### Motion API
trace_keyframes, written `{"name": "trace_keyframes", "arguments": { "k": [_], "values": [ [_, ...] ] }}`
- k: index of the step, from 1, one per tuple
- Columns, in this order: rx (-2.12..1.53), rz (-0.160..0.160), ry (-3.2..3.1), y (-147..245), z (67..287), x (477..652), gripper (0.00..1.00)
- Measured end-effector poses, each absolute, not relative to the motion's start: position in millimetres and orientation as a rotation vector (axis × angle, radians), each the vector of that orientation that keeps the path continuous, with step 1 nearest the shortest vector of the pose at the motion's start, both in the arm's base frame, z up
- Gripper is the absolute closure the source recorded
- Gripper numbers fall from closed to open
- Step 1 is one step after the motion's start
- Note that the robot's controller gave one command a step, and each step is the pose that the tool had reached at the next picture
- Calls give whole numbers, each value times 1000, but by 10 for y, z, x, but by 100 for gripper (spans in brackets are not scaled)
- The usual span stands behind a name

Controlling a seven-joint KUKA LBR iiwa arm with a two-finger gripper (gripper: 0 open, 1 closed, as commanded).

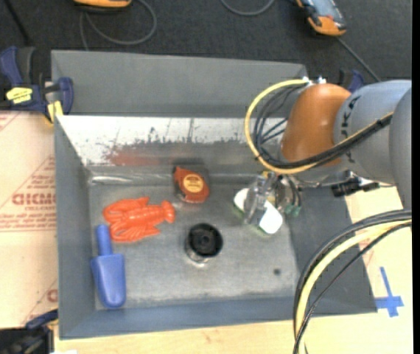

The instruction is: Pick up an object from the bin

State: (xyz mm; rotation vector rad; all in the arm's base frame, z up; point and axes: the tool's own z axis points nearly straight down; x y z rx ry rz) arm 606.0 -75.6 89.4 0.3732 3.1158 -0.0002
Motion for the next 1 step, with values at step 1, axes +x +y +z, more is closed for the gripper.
{"name": "trace_keyframes", "arguments": {
  "k": [1],
  "values": [
    [370,-2,3116,-760,896,6061,0]
  ]
}}
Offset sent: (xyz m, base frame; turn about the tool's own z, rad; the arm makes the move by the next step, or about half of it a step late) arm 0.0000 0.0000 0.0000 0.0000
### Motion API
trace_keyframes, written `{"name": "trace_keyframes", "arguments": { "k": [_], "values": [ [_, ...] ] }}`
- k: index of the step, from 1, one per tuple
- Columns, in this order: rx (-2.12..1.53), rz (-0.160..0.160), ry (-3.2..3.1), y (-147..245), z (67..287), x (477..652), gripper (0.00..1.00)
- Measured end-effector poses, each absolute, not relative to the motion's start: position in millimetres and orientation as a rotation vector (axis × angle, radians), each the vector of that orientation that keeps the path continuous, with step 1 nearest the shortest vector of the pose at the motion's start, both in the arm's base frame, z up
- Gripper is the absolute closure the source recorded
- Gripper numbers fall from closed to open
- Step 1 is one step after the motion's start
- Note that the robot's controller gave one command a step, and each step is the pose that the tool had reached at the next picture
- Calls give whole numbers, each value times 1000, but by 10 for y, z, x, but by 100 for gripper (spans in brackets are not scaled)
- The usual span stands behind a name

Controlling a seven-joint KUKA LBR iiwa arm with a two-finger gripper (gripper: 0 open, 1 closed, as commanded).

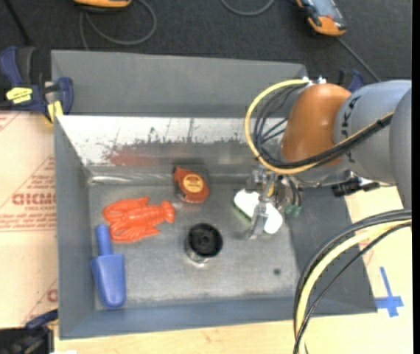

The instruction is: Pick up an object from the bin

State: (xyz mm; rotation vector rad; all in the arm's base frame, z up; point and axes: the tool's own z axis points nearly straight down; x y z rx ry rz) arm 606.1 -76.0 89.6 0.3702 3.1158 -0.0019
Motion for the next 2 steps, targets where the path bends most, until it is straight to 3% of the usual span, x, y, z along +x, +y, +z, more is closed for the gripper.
{"name": "trace_keyframes", "arguments": {
  "k": [1,2],
  "values": [
    [370,-2,3116,-760,896,6061,0],
    [339,17,3121,-1427,717,6464,100]
  ]
}}
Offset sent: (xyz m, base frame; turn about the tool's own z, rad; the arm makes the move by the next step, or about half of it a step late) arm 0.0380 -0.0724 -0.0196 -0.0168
